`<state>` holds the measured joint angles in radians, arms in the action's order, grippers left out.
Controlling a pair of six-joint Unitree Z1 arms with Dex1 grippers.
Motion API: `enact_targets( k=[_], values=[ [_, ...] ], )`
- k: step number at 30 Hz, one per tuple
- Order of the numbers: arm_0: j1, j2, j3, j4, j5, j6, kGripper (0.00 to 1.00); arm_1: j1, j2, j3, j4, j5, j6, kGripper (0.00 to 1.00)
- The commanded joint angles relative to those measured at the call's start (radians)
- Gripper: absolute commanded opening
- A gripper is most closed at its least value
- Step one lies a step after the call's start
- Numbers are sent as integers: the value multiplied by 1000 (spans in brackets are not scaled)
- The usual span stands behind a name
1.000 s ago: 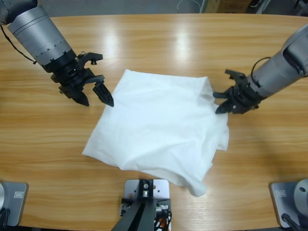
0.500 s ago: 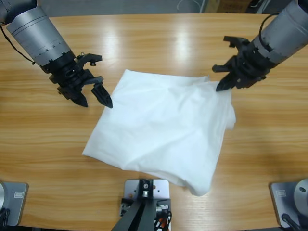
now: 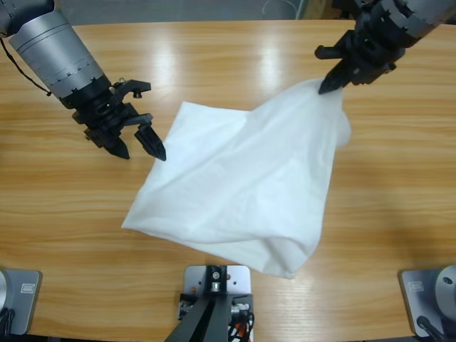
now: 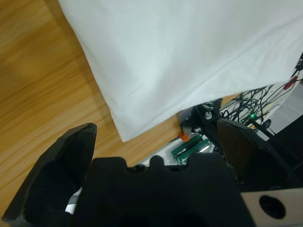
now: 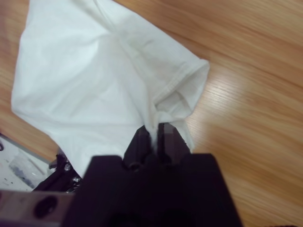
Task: Fold clothes
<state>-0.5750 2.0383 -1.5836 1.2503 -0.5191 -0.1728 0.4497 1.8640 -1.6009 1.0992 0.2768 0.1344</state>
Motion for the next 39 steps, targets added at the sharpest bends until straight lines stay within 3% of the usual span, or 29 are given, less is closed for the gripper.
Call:
enact_targets(
  k=[1,16,17,18,19,20,33,36,39],
  values=[
    [1,44,2,18,14,9,1000,-11,113,32,-6,-5,-19,0],
    [1,48,2,21,14,12,1000,-118,154,214,-88,-15,-10,0],
    [1,48,1,21,14,12,1000,-118,161,209,-84,-14,-9,359],
    [1,48,0,21,14,12,1000,-118,165,208,-82,-13,-9,790],
    [1,47,-1,22,14,12,1000,-118,165,208,-81,-13,-9,947],
    [1,46,-1,22,14,11,1000,-118,163,208,-79,-13,-9,997],
    [0,21,-1,28,13,10,1000,-115,-88,229,6,-65,40,1000],
    [-9,15,0,28,14,10,1000,-47,-210,339,-26,-52,111,1000],
    [-20,3,5,28,14,10,1000,124,-318,464,-85,-42,245,1000]
  ],
)
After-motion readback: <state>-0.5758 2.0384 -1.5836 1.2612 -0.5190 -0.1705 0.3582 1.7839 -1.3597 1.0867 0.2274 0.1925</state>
